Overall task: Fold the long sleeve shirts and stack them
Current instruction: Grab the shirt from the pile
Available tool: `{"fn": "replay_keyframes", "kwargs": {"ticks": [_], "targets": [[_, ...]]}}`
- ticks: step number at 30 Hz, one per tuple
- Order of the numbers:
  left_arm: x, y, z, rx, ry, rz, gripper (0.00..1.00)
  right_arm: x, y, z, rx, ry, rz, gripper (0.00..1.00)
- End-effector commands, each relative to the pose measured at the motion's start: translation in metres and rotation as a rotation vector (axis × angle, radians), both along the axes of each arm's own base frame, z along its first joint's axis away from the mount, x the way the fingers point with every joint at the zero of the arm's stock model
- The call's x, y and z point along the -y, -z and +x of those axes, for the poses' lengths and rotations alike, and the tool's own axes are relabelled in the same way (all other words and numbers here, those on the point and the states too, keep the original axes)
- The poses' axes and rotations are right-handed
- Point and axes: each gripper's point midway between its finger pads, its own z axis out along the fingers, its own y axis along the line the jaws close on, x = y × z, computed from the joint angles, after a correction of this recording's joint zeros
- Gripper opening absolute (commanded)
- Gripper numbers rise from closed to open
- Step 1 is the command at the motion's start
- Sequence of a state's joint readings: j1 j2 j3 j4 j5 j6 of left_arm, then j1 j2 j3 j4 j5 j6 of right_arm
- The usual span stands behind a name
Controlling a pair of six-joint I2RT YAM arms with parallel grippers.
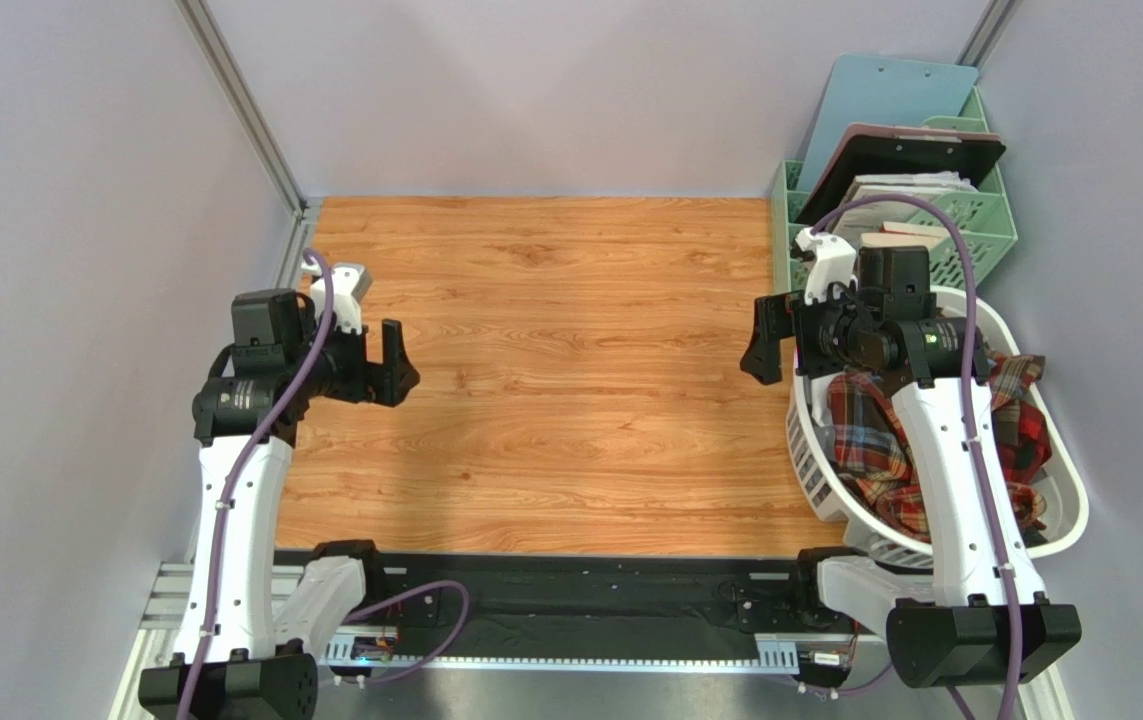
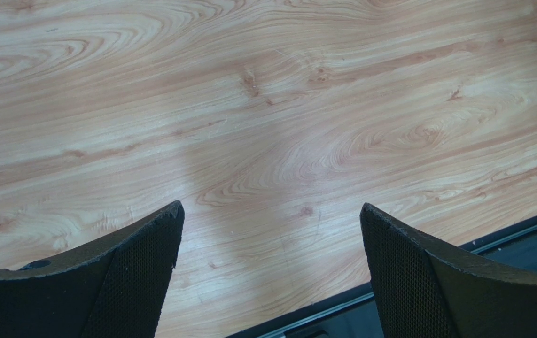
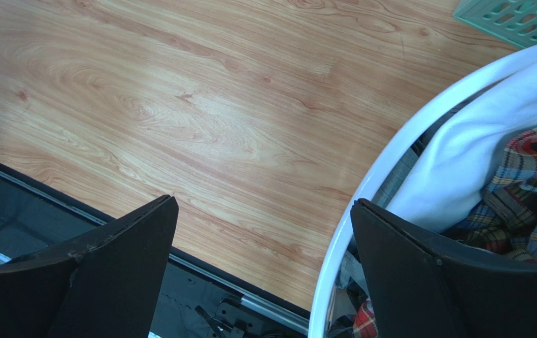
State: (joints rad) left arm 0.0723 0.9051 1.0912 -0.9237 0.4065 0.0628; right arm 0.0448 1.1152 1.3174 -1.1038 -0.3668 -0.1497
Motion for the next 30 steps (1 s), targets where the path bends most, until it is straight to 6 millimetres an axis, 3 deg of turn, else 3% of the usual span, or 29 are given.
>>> {"fn": "replay_keyframes", "kwargs": {"ticks": [1,6,11,13,17,20,26,29,30], "targets": [[0.001,-0.006,0.002,0.006,0.033,0.019,0.99,0.013,-0.025,0.007,0.088,0.021,-0.077,1.0],[0.004,-0.009,0.003,-0.003,0.067,0.015,0.99,0.039,-0.048,-0.012,0.159,-0.006,-0.223,1.0],[0.012,-0.012,0.001,0.002,0.114,-0.007,0.99,0.092,-0.049,-0.044,0.118,0.107,-0.367,1.0],[0.015,-0.012,0.0,-0.003,0.126,-0.022,0.99,0.102,-0.048,-0.06,0.098,0.107,-0.413,1.0],[0.021,-0.015,-0.001,0.004,0.152,-0.048,0.99,0.138,-0.033,-0.094,-0.024,0.197,-0.551,1.0],[0.021,-0.016,-0.002,0.003,0.155,-0.054,0.99,0.167,-0.025,-0.105,-0.113,0.265,-0.659,1.0],[0.027,-0.012,-0.006,-0.016,0.194,-0.069,0.99,0.204,-0.005,-0.1,-0.204,0.33,-0.721,1.0],[0.026,-0.012,-0.005,-0.02,0.198,-0.067,0.99,0.21,0.027,-0.101,-0.28,0.296,-0.679,1.0],[0.028,-0.012,-0.005,-0.02,0.204,-0.072,0.99,0.209,0.048,-0.106,-0.335,0.256,-0.667,1.0]]}}
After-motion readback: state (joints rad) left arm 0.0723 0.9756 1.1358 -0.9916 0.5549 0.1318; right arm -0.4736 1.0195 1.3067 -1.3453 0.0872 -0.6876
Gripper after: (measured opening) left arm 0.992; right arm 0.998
